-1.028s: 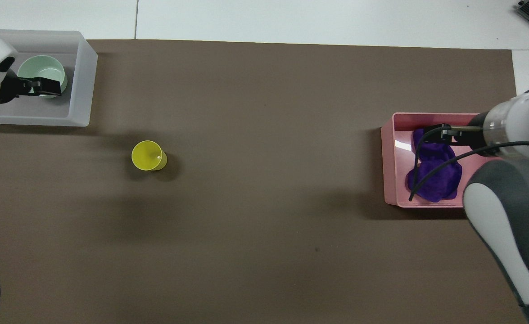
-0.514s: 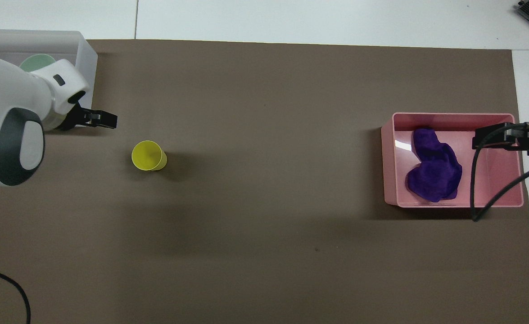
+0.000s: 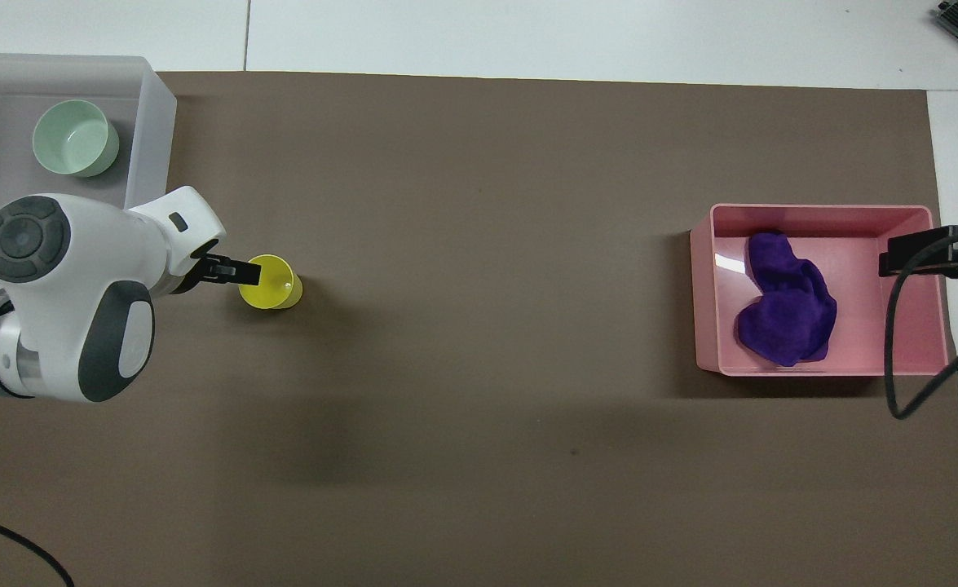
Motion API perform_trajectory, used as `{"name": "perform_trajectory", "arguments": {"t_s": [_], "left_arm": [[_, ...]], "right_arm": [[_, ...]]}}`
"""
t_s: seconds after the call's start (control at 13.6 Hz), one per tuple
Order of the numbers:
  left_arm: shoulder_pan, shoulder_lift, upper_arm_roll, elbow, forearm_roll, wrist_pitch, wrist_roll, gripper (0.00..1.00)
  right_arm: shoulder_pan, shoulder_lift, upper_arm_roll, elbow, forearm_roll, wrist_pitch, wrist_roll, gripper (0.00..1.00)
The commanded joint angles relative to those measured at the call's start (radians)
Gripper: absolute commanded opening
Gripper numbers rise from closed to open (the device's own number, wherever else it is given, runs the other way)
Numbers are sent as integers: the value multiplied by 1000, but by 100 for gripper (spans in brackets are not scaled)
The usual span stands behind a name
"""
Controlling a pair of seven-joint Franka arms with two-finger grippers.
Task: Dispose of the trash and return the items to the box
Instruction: 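Reach the left gripper to the yellow cup and grasp it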
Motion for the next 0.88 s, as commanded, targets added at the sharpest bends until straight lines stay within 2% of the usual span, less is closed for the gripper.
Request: {"name": "perform_trajectory", "arguments": {"t_s": [0.0,0.07,0.15,0.22,0.29,0.37,0.66,0.81], "left_arm": [[-37,-24,11,-70,10,68,-34,100],[-37,-20,11,-83,10,86,-34,98],[-38,-12,11,-90,10,106,-34,85],[-38,-6,13,-95,10,114,-34,59],[-37,-6,13,-100,10,117,-37,18],[-38,-6,13,-100,10,115,-52,0],[-43,-9,16,-51,10,85,-92,0],[-26,-6,20,30,10,43,-94,0]], "right_arm": [[-8,-16,3,-22,20,-7,-35,100],[-9,-18,3,-25,20,-7,-36,100],[-9,-19,3,-28,20,-15,-36,100],[-8,-24,1,-29,19,-21,-36,100],[-9,-24,1,-29,19,-21,-36,100],[-9,-19,1,-28,17,-27,-36,100],[-17,-1,3,3,17,-87,-36,100],[-19,8,3,10,22,-90,-35,100]]}}
